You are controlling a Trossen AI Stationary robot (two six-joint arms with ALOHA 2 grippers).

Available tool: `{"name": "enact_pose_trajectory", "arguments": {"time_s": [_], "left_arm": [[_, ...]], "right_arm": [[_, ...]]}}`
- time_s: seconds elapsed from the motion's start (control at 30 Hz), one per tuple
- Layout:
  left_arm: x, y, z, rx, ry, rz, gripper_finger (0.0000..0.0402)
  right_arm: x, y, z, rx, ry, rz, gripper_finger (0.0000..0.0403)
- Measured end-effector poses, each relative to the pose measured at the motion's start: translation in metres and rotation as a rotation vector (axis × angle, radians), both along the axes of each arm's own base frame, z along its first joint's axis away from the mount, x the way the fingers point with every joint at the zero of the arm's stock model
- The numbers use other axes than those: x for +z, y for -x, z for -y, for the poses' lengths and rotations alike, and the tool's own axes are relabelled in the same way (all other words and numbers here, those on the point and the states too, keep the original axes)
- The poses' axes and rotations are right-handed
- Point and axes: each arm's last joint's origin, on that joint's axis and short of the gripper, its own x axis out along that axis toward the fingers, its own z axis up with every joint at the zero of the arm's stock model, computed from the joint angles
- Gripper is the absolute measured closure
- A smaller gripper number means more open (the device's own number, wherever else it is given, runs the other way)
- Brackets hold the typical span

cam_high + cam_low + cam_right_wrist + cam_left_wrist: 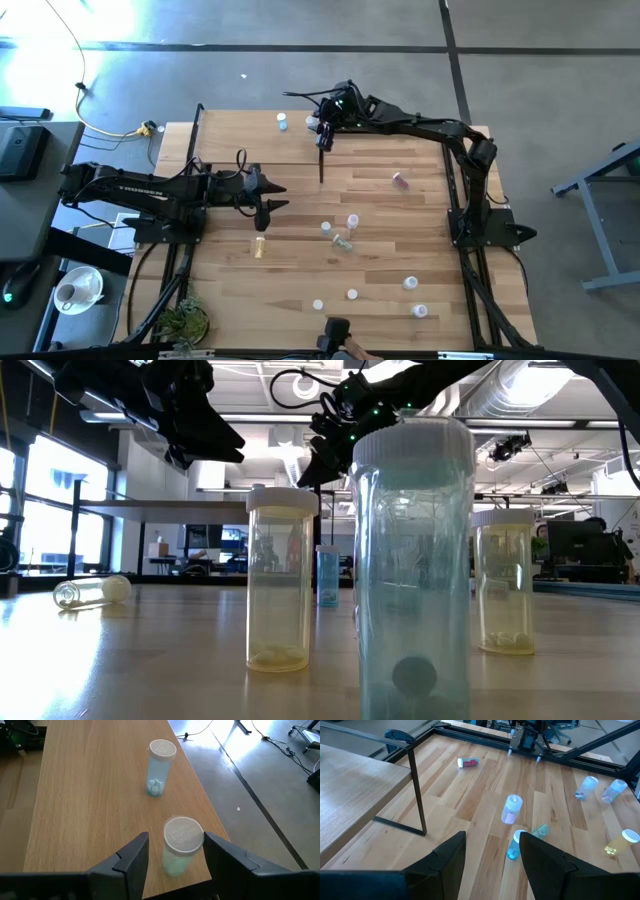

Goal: Pick and place medicine bottles onto shelf by color
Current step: Put the top green pill bottle on the shelf, then put the top right yellow pill bottle on the shelf

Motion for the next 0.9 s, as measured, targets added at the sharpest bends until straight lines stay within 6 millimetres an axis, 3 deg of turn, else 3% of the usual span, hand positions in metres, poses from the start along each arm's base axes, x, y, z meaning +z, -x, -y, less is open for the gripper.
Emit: {"name": "enact_pose_trajectory", "arguments": {"time_s": [0.23,0.9], "left_arm": [[0.0,0.0,0.0,0.0,0.0,0.0,0.0227],[0.0,0.0,0.0,0.0,0.0,0.0,0.0227]], "right_arm": [[0.001,0.0,0.0,0.0,0.001,0.002,0.0224],[0.036,0.006,-0.002,-0.041,-0.042,-0.071,0.0224]]}}
